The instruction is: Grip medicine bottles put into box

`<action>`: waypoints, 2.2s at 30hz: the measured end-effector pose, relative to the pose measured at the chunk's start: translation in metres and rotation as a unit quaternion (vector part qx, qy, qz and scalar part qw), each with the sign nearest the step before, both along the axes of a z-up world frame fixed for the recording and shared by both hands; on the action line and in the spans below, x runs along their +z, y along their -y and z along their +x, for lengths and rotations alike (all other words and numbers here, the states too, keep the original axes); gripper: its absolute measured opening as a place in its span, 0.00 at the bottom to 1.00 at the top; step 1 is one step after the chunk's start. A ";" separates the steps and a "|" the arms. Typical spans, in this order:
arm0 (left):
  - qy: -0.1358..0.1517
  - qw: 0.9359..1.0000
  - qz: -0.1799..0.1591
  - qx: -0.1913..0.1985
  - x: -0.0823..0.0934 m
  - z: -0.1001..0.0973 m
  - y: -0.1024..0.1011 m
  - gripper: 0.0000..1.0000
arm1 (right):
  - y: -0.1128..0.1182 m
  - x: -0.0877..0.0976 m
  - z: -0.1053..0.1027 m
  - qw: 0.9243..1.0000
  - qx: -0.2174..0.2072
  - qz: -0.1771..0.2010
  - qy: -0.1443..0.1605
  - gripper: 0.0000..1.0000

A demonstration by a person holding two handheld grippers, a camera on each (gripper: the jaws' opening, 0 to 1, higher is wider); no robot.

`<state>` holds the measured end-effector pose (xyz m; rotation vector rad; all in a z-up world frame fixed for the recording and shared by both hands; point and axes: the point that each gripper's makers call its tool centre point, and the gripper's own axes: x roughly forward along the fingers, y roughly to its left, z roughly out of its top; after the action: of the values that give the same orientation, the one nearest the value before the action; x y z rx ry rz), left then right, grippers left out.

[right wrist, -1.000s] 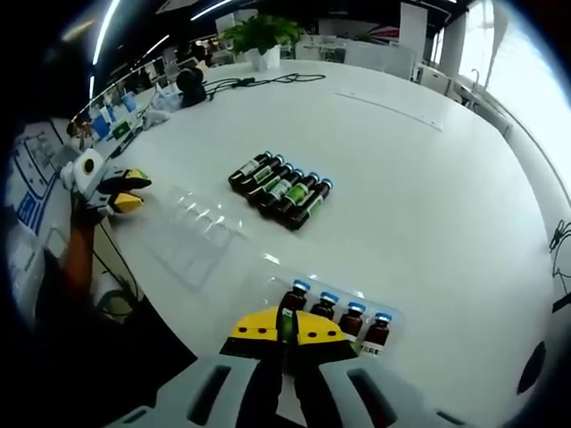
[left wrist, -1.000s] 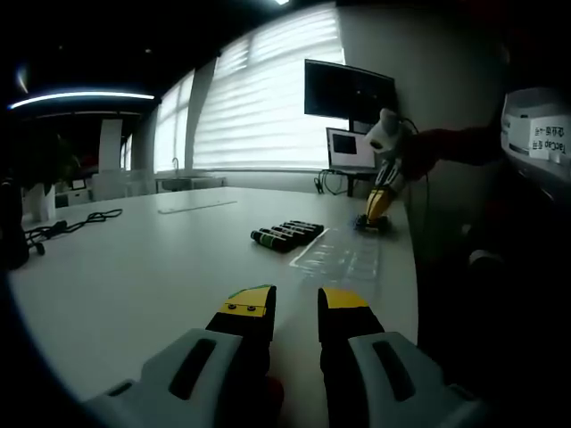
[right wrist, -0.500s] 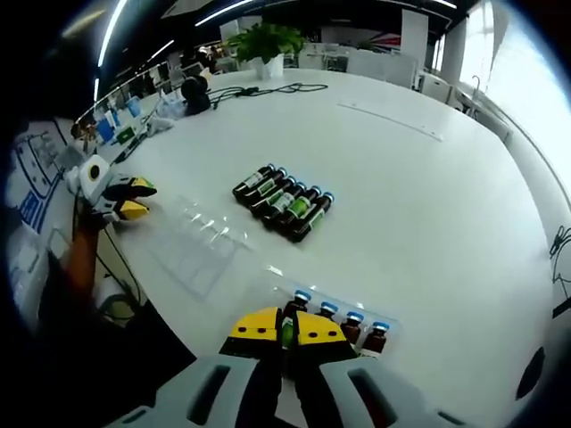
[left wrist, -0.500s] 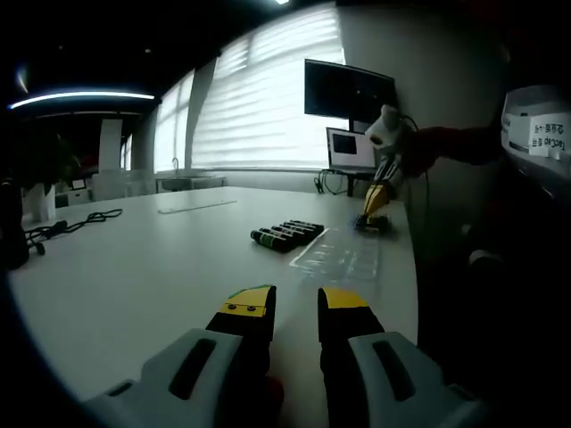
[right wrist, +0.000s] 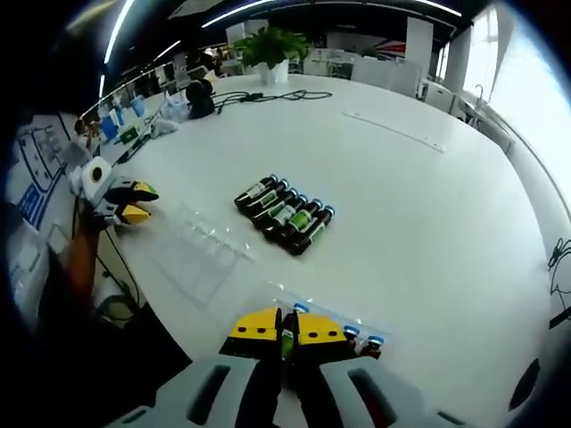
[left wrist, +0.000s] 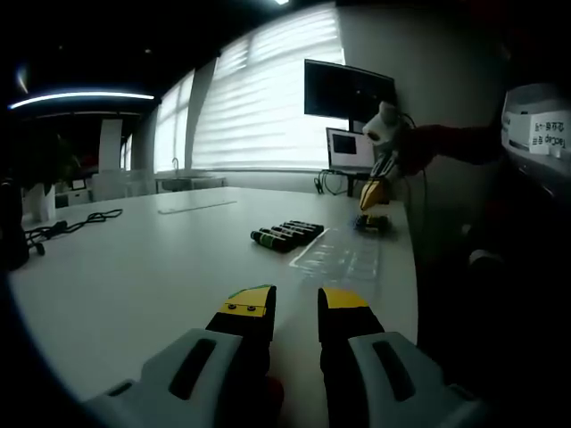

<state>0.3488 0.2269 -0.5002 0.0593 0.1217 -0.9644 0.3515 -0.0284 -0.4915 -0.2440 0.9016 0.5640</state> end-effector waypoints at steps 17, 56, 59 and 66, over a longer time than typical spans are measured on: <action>-0.001 1.000 -0.002 -0.001 0.000 0.000 0.000 0.13 | -0.009 0.000 0.023 1.000 -0.013 0.020 0.003 0.03; -0.001 1.000 -0.003 -0.001 0.001 -0.001 0.000 0.13 | -0.031 0.002 0.081 0.999 -0.014 0.032 0.026 0.08; -0.001 1.000 -0.005 -0.002 0.001 -0.001 0.000 0.13 | -0.035 -0.001 0.085 0.999 -0.016 0.033 0.024 0.10; -0.001 1.000 -0.007 -0.003 0.002 -0.001 0.000 0.13 | -0.037 -0.017 0.093 1.000 -0.016 0.017 0.008 0.12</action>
<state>0.3479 0.2269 -0.4987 0.0461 0.1167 -0.9711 0.4444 0.0085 -0.5086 -0.2039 0.8787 0.5470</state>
